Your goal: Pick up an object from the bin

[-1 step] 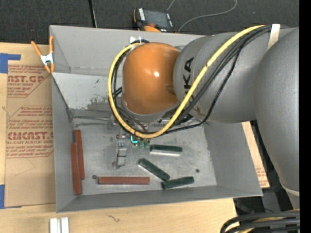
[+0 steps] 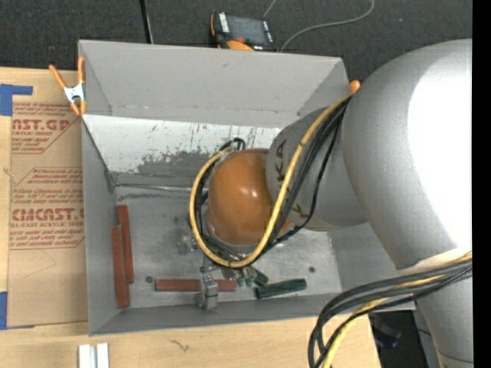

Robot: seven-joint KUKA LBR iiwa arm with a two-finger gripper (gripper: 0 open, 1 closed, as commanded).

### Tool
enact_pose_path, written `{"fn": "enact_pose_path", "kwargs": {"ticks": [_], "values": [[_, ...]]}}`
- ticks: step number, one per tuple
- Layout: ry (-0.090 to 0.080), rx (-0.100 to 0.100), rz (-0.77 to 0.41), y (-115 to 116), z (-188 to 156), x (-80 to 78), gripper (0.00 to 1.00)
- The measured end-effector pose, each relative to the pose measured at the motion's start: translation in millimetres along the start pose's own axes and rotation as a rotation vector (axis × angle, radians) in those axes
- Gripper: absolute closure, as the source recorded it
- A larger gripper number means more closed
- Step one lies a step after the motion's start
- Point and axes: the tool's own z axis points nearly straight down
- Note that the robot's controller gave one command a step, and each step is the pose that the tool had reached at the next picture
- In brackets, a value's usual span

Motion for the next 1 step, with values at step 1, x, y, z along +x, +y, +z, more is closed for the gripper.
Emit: {"fn": "enact_pose_path", "kwargs": {"ticks": [1], "values": [[0.000, -0.001, -0.001, 1.3, -3.2, -0.8, 1.00]]}}
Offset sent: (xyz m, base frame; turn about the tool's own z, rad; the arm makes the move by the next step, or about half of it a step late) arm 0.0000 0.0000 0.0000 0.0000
